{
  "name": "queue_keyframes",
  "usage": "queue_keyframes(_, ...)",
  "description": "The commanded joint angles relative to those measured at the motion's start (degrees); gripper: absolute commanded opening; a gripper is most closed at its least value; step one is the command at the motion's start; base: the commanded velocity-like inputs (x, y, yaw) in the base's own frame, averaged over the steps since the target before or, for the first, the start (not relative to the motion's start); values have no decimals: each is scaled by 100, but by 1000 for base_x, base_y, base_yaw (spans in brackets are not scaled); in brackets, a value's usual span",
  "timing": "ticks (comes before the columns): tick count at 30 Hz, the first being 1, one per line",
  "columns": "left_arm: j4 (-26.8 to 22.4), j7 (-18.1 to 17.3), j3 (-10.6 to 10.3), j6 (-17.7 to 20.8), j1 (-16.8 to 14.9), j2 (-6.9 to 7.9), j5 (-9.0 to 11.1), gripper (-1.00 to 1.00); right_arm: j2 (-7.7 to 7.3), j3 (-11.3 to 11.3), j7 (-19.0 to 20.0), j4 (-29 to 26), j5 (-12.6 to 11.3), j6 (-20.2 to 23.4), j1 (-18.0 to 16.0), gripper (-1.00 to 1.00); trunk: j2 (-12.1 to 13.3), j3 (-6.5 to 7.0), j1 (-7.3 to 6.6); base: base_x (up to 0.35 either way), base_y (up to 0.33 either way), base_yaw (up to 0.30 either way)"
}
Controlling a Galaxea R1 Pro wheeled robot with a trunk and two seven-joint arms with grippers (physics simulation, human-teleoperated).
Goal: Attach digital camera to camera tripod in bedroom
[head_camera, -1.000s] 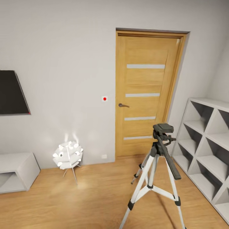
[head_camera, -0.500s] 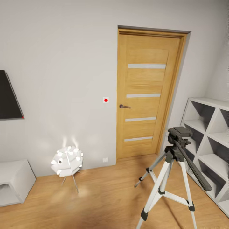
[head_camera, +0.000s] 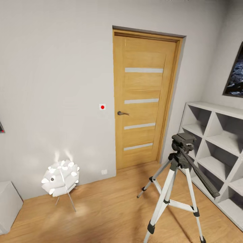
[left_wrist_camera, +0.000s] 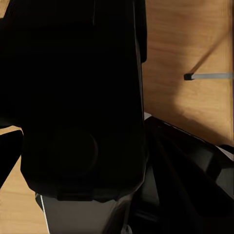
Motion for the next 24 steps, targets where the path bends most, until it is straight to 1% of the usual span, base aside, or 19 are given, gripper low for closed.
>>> queue_keyframes(1,-1,5,-7,20,-5,2,47,-100,-3,-49,12,18,59,-19,-11,100,-11,-11,3,1,2,-244)
queue_keyframes(7,0,5,-6,6,-4,6,45,-100,-2,-49,14,20,60,-21,-12,100,-11,-11,3,0,1,-244)
queue_keyframes(22,0,-4,-6,-5,-3,6,17,-100,-3,-52,14,19,58,-12,-12,100,591,258,-327,0,0,-244)
queue_keyframes(24,0,-4,-6,-5,-2,6,17,-100,-4,-51,14,20,58,-12,-12,100,591,258,-327,0,0,-244)
